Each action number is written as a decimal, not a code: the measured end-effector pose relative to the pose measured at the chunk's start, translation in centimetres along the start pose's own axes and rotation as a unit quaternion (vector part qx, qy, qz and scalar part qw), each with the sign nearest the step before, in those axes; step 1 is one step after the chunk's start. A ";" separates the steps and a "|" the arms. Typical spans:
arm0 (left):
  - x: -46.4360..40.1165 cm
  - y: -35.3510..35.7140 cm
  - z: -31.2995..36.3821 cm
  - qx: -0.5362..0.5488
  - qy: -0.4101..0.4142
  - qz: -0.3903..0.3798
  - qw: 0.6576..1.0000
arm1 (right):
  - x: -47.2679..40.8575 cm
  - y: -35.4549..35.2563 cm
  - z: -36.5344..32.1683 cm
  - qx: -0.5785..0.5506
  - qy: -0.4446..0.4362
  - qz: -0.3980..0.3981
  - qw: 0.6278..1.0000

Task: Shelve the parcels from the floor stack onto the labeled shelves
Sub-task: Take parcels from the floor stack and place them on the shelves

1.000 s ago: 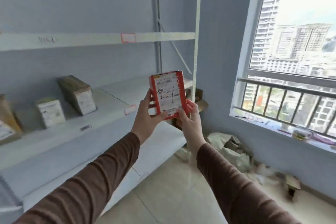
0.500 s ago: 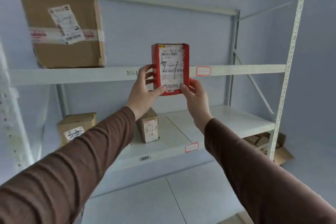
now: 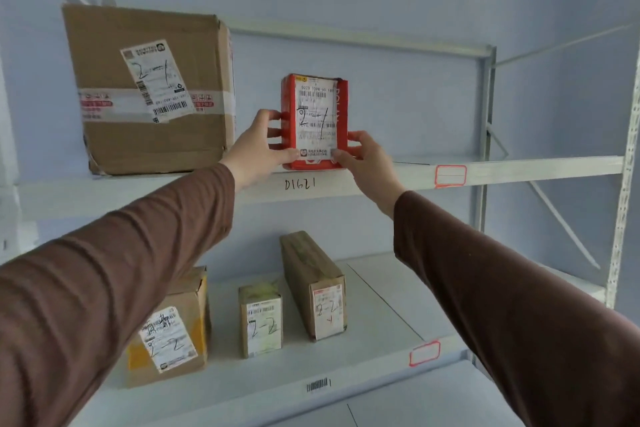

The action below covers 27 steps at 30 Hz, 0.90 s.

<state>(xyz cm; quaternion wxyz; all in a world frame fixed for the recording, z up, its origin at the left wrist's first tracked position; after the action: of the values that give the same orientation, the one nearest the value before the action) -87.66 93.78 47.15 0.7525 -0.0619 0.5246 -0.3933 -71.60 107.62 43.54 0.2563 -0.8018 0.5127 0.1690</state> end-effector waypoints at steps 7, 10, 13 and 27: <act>-2.6 -0.2 -3.1 -0.030 -0.036 -0.022 0.999 | -3.7 0.6 1.1 0.058 0.004 -0.036 0.998; -4.0 -0.2 -3.9 -0.065 -0.059 -0.041 0.995 | -5.4 1.1 1.4 0.093 0.015 -0.055 0.994; -5.0 0.0 -4.8 -0.086 -0.074 -0.049 0.992 | -7.0 1.7 1.6 0.121 0.025 -0.067 0.990; -8.0 1.0 -8.7 -0.109 -0.116 -0.029 0.987 | -11.8 4.1 1.3 0.283 0.010 -0.085 0.955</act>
<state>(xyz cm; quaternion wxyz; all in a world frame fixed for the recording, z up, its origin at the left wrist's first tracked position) -95.58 102.45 48.72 0.7854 -0.2044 0.4712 -0.3455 -80.24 115.67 47.84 0.4808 -0.7389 0.4720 -0.0137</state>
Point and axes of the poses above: each hand's wrist, its own x-axis away from the middle knuckle, its own y-axis out of the palm, z = x × y, the point moved 3 cm from there along -x, towards the middle knuckle, and after that the axes turned 10 degrees about y, right-handed, at the moved point
